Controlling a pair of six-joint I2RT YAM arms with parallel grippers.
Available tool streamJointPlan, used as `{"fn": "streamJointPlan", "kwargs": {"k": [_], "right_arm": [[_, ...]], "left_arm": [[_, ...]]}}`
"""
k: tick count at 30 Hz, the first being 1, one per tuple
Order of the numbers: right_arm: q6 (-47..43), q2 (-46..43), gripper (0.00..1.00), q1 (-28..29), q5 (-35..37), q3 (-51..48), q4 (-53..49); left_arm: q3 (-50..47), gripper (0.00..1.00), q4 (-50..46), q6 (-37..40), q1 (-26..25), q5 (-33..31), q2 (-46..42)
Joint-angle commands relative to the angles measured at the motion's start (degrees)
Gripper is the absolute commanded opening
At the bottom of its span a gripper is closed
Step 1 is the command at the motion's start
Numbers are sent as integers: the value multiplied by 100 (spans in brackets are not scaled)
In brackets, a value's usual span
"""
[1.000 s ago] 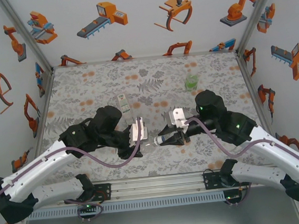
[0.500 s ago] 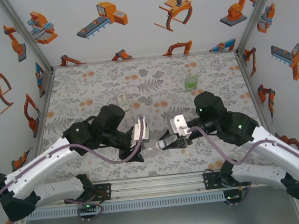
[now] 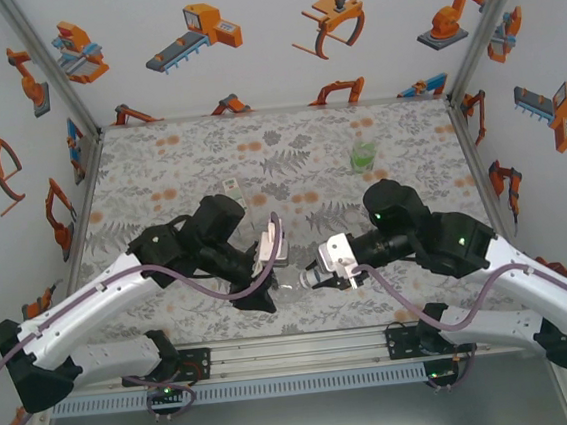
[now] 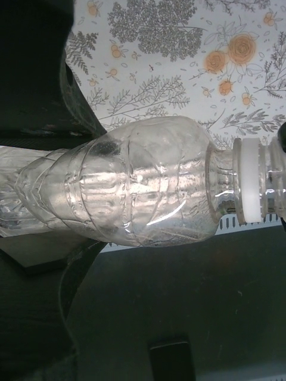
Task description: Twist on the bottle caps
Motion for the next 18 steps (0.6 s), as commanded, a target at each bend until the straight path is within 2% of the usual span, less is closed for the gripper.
{"fn": "streamJointPlan", "kwargs": {"k": [1,18], "right_arm": [[-265,-13,0,165,212,177,-18],[-755,40,0,825,1113,429,-490]], "left_arm": [[279,0,230,-187,49,455,122],[477,0,-184,-34,289,1312,477]]}}
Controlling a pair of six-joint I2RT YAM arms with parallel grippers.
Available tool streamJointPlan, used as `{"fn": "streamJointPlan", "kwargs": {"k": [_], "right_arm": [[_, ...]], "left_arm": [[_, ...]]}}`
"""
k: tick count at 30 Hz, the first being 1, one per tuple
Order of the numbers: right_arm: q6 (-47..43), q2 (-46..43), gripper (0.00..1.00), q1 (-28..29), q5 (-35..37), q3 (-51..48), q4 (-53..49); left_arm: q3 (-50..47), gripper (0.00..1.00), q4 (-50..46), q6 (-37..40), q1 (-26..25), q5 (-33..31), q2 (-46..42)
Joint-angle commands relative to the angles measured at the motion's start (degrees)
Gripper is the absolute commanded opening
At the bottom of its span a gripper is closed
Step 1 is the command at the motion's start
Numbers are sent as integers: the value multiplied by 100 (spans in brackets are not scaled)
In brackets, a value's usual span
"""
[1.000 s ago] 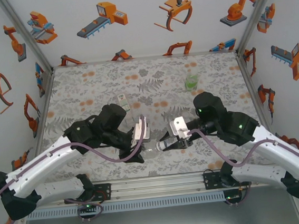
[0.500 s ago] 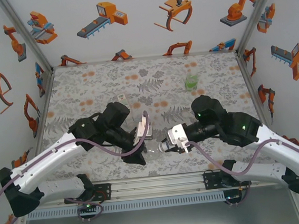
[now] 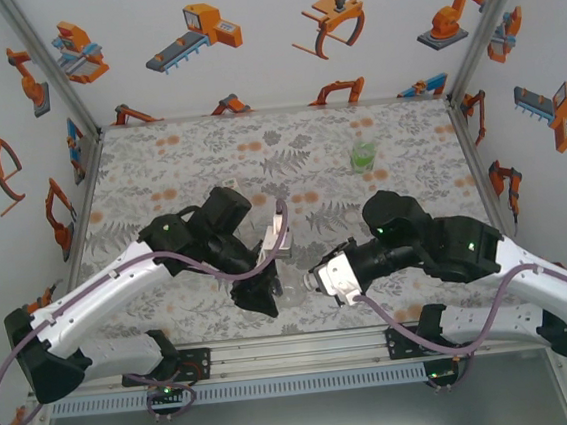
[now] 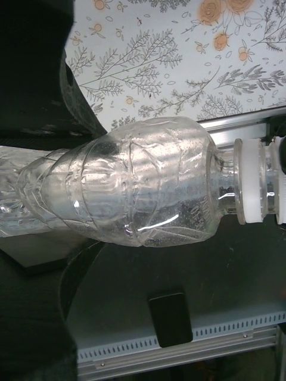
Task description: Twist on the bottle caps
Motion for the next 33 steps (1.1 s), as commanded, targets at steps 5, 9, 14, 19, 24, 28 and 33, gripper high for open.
{"fn": "streamJointPlan", "kwargs": {"k": [5,9,14,19,24,28,33], "right_arm": [[260,104,0,78,-107,97,50],[1374,165,0,79,-248,74,384],[3232,269,0,82,-63,10,737],[5243,173,0,78,545,-175,1364],[7898,-80,0,80,1785,-510,1898],[10117,-65,0,81,2479,-645,1827],[13057,-198,0,43,2981,-1084,1302]], "left_arm": [[-16,0,513,210,62,7,-347],[-149,0,804,314,48,-719,-734],[-152,0,919,437,53,-1162,-993],[-165,0,965,532,36,-1422,-1055],[-446,0,1471,401,19,-1698,-1255],[-638,0,1834,267,18,-1827,-1375],[-834,0,2142,174,18,-2075,-1419]]}}
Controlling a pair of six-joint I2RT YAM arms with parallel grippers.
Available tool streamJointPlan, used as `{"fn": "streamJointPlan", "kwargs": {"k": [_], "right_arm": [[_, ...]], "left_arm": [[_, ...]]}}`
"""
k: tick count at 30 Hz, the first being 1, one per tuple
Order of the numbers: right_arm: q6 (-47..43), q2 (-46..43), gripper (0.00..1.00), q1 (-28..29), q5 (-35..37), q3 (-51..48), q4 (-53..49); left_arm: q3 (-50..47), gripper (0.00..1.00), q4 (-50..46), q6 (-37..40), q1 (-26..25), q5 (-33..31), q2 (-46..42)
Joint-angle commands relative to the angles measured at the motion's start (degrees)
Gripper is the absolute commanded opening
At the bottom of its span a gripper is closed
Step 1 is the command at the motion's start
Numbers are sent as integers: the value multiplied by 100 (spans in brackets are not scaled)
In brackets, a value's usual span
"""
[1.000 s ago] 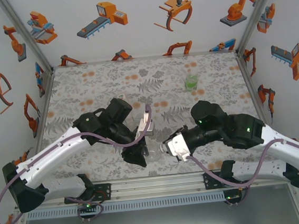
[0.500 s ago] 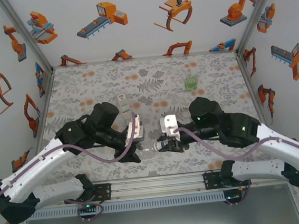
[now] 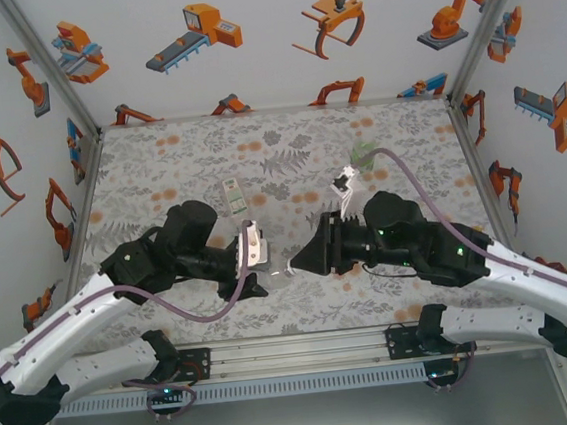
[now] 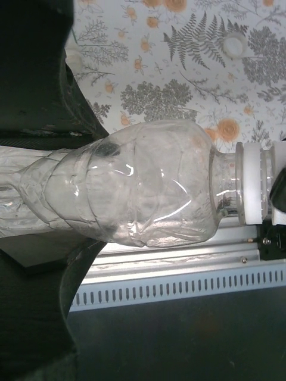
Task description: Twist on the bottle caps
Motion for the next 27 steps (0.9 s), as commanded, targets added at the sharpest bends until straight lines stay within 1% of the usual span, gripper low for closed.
{"fn": "streamJointPlan", "kwargs": {"k": [1,3,5,7,9,11,12,13,16,19,21,24,25,27], "right_arm": [[3008,-95,0,45,175,-621,245],[3195,-146,1,32,42,-944,855],[3186,-121,10,27,19,-902,789],[2971,-127,19,10,76,-756,546],[2437,-155,33,-32,183,-556,341],[2000,-180,51,-158,230,-318,68],[1856,-210,59,-241,236,-201,-70],[1630,-258,63,-344,260,-88,-179],[719,-423,66,-530,389,198,-206],[-543,-549,65,-563,506,471,-183],[-1519,-632,64,-568,354,553,-63],[-2787,-798,56,-564,113,522,231],[-3218,-851,54,-564,-23,506,314],[-4201,-882,55,-570,-467,591,281]], "left_arm": [[-97,0,1134,-243,24,-251,-19],[-159,0,1230,-266,20,-250,-9],[-177,0,1251,-276,24,-251,6],[-176,0,1234,-262,24,-251,23],[-183,0,1201,-255,24,-259,50],[-181,0,1144,-229,24,-259,85],[-166,0,1121,-225,24,-255,96],[-165,0,1096,-225,24,-246,107],[-178,0,1066,-229,24,-198,120],[-192,0,1067,-239,24,-162,107],[-174,0,1066,-257,24,-83,123],[-129,0,1039,-329,24,78,143],[-121,0,1033,-377,24,113,158],[-82,0,969,-466,16,178,186]]}}
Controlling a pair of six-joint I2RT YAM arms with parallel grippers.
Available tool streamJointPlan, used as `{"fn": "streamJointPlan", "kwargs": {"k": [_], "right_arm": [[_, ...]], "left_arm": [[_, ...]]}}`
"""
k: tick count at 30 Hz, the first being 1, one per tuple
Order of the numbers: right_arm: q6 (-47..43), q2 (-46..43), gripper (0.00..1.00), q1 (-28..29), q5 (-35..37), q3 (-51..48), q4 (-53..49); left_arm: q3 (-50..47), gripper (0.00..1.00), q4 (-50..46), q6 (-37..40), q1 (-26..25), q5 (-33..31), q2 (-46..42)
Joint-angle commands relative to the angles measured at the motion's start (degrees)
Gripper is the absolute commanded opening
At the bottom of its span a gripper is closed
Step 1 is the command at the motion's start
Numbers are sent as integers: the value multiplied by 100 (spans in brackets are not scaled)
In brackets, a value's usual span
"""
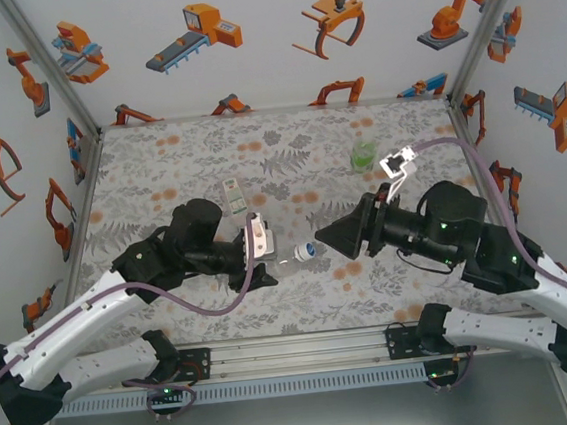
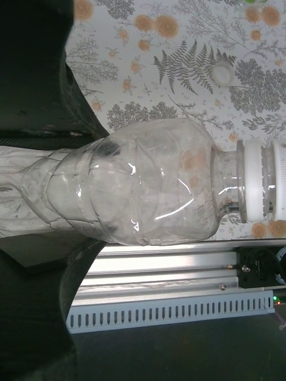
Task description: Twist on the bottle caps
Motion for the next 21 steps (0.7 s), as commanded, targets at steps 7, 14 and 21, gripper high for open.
{"fn": "streamJointPlan", "kwargs": {"k": [7,14,21], "right_arm": [[-5010,530,53,-9,-2333,1097,-1601],[-6350,1124,52,-13,-3188,1520,-2312],[-6628,1292,49,-16,-3235,1495,-2192]], "left_arm": [[266,0,-23,-355,-17,792,90],[311,0,-17,-467,-37,1257,145],[387,0,12,-534,-79,1541,214]]}}
